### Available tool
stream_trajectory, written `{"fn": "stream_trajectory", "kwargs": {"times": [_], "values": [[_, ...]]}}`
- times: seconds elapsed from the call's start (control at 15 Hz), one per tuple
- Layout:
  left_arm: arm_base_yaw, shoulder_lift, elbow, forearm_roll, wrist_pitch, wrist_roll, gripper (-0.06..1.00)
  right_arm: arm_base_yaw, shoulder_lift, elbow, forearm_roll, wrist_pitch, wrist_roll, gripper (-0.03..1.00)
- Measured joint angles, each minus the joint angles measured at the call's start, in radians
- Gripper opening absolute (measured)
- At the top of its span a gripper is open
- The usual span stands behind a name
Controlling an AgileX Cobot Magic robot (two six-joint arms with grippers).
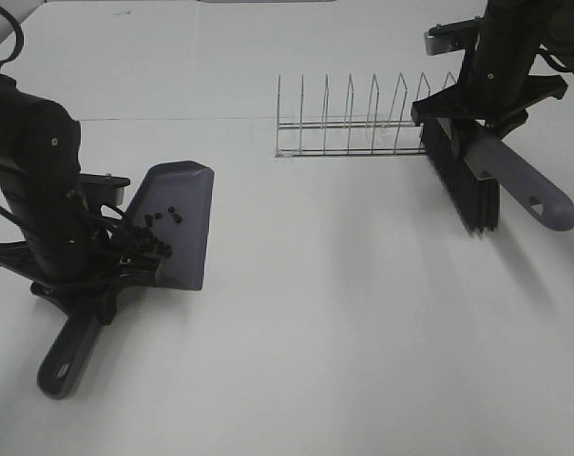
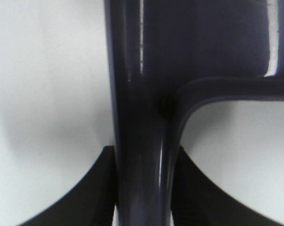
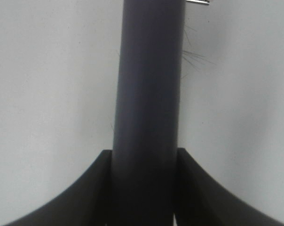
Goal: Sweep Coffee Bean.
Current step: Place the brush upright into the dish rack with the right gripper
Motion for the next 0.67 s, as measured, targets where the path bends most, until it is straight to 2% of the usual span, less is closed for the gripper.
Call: {"fn": "stream_trajectory", "kwargs": {"times": [0.67], "values": [[0.0,0.0,0.0,0.0,0.0,0.0,0.26,-0.002,0.179,-0.319,-0.047,0.012,0.022,0.36]]}}
